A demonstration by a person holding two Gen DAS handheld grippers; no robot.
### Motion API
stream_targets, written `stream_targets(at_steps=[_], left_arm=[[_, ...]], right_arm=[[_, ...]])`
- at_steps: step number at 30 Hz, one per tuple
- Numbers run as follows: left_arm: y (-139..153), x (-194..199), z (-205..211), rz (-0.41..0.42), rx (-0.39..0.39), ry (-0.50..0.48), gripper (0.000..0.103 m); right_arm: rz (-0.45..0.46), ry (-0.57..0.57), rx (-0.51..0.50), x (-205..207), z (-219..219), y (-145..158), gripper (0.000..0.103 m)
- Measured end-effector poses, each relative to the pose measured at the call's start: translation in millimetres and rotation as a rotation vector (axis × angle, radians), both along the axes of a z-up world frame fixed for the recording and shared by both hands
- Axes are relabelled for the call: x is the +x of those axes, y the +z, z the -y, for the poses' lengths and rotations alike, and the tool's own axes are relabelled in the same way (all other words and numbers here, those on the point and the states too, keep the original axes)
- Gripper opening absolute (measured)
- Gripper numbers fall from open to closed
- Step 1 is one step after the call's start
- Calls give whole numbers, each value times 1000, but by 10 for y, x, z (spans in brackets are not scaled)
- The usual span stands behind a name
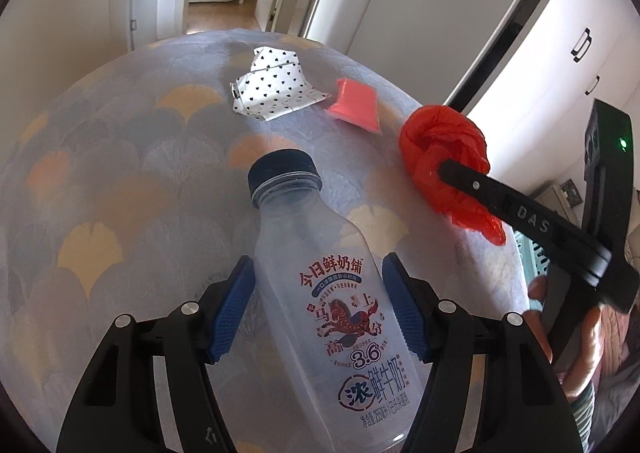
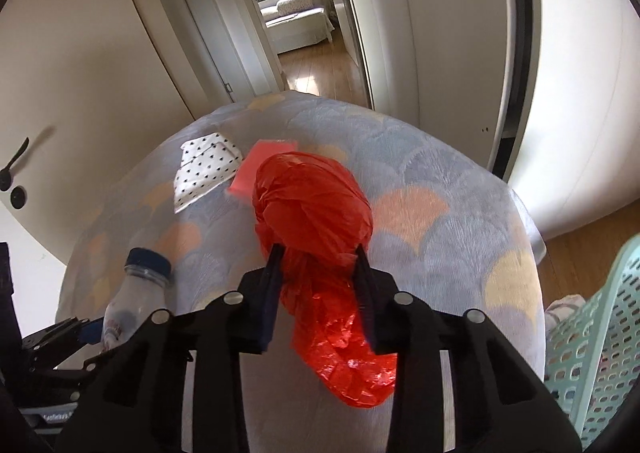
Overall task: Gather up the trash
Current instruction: 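Grasp the clear plastic milk bottle with the left tool while the right tool grasps the red plastic bag, then carry the bottle and red bag over the teal basket and open both tools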
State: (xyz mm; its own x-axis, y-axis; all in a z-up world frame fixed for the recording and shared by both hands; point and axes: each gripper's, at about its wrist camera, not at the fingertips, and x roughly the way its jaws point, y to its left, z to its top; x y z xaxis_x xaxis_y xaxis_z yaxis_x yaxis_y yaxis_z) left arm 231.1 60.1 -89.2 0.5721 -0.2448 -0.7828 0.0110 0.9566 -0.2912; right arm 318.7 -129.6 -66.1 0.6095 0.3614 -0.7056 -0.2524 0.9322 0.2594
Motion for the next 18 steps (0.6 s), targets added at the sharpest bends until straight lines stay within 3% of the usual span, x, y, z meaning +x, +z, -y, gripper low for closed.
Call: stream_targets(at_steps=[9,18], left_arm=[[244,-194,273,73,-52,-139,63],[591,-264,965,158,-54,-309,63]], right_arm=[[3,-74,59,-522,370,138,29],[79,-270,75,-1120,1255,533,29]])
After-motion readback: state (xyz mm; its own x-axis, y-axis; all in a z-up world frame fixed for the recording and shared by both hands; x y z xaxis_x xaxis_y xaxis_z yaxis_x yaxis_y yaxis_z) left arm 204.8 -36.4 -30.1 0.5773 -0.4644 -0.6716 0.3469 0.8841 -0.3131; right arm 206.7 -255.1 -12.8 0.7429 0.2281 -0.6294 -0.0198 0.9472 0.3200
